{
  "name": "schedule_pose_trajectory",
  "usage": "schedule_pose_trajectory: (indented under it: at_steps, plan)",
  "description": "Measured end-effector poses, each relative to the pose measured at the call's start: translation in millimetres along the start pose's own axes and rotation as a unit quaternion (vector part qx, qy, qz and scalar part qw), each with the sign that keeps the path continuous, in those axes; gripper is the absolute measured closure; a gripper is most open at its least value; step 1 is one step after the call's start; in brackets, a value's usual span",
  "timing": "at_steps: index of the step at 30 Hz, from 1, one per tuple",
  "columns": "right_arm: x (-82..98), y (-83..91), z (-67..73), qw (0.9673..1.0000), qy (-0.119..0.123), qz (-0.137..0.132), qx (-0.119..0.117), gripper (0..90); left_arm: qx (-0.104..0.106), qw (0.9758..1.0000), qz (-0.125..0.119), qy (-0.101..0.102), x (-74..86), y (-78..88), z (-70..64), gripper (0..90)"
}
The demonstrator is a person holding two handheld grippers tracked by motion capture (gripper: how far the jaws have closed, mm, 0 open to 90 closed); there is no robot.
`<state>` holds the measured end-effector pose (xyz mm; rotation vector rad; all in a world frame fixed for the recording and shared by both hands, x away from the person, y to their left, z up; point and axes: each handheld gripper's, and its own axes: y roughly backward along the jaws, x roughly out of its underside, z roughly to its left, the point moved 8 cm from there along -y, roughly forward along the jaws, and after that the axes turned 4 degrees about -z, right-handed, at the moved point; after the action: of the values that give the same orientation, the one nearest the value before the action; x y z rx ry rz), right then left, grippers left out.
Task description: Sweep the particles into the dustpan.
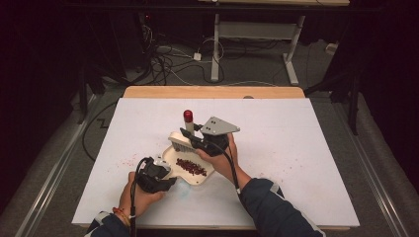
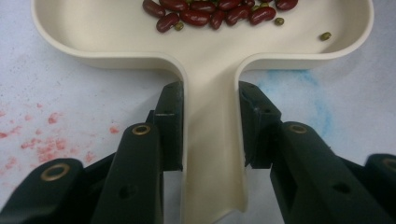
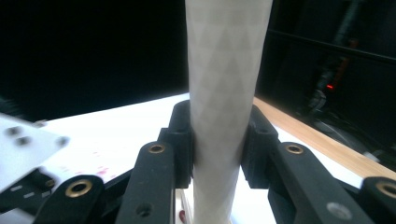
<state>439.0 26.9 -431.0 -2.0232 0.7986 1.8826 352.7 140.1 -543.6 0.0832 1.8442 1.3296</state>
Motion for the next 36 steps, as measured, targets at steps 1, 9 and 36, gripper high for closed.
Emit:
schedule_pose_trajectory:
  at_steps: [1, 9, 36]
  plan:
    - [-0.3, 0.9, 3.5, 1.0, 0.001, -0.001, -0.008, 69.7, 0.0, 1.0, 0.001, 0.0, 0.3, 0.0, 0.2, 64.0]
    - [4.0, 21.0, 22.6, 0.999, 0.008, 0.011, -0.044, 69.3, 0.0, 1.0, -0.001, 0.0, 0.2, 1.2, 0.2, 63.9]
    - [-13.3, 55.3, 3.7, 0.9996, -0.025, 0.008, 0.01, 69.6, -0.009, 0.9999, -0.004, 0.005, 1.2, -0.6, -2.7, 64.0]
